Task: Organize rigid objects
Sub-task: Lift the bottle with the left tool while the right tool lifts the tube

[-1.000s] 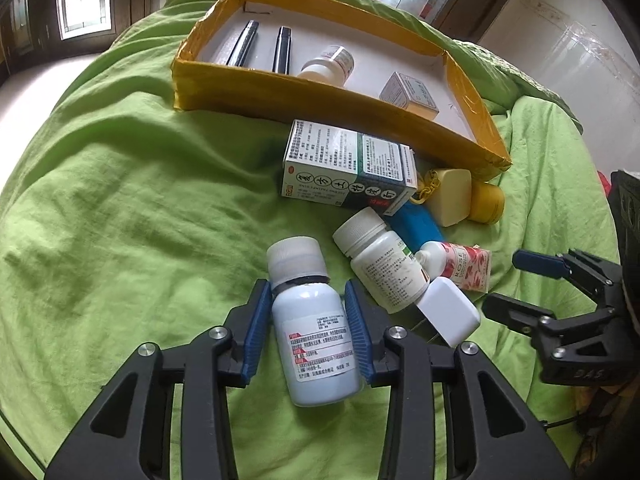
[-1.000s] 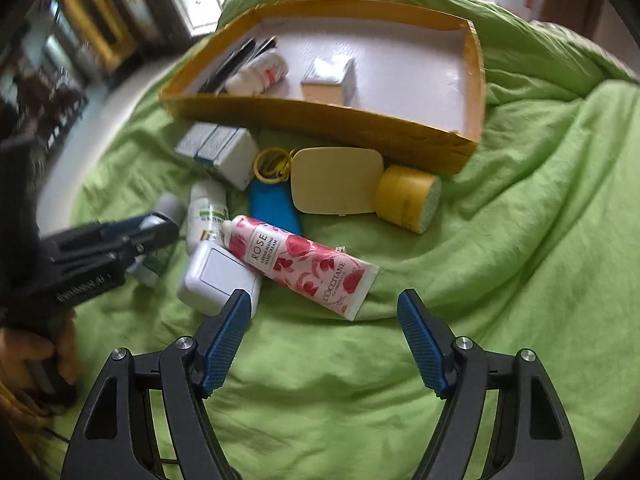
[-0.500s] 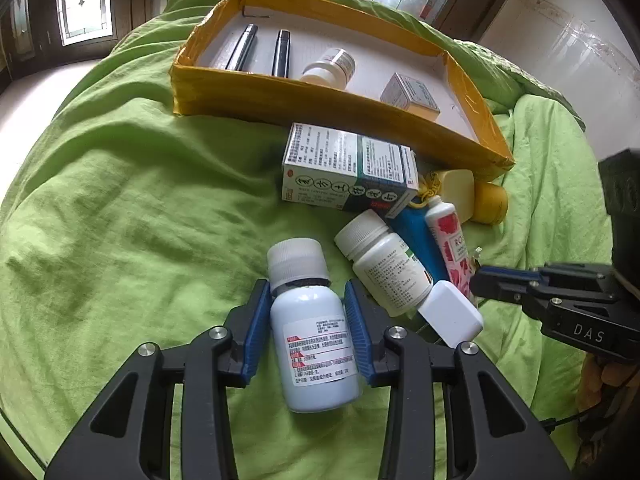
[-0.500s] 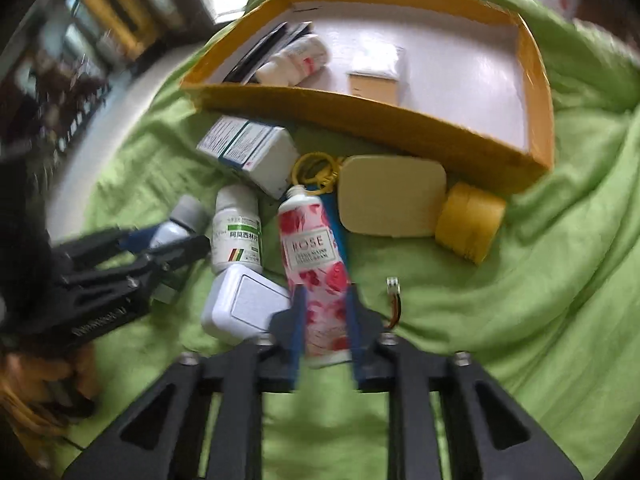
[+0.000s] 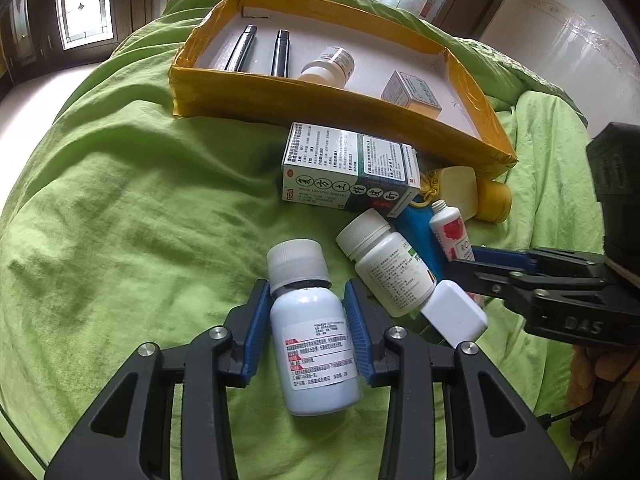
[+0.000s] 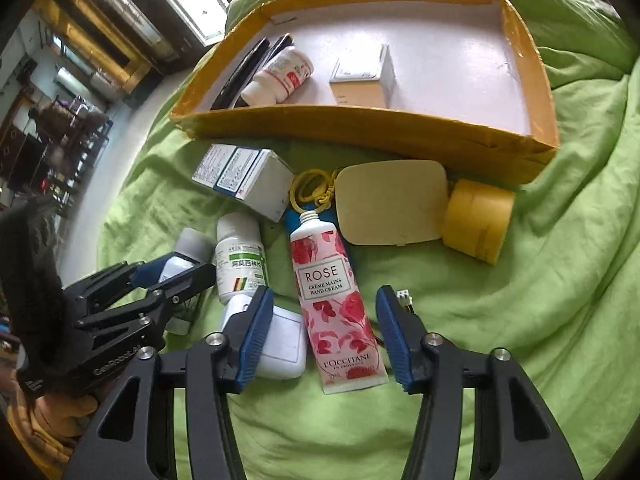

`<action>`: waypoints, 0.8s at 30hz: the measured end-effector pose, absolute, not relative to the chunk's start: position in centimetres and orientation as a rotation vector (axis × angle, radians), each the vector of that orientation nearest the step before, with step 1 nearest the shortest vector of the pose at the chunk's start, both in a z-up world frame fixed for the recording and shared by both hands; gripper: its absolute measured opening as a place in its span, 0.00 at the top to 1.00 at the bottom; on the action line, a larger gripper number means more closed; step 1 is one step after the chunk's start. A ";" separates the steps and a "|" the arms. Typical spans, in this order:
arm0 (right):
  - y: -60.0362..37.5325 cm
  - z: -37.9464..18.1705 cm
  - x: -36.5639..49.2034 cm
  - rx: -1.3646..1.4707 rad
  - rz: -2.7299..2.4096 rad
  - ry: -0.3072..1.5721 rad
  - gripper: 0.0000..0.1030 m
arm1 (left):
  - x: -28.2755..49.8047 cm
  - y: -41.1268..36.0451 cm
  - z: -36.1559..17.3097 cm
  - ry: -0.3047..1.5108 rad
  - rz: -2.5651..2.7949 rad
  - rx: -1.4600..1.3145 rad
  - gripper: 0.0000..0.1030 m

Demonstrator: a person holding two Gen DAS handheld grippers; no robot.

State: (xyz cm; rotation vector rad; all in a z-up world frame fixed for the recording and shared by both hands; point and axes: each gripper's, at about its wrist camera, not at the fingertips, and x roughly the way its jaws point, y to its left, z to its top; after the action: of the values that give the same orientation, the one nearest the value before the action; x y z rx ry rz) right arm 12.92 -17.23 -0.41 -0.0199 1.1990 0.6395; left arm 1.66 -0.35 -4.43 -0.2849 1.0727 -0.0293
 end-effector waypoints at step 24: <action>-20.3 0.7 12.0 0.184 0.630 1.136 0.71 | 1.5 -1.0 -4.1 1.047 -0.035 -0.232 0.68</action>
State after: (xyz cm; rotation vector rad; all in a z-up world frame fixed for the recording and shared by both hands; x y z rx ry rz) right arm 11.96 -20.27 0.71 0.1839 1.1363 0.6300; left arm 1.49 -0.97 -4.06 -0.2322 1.0471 -0.0346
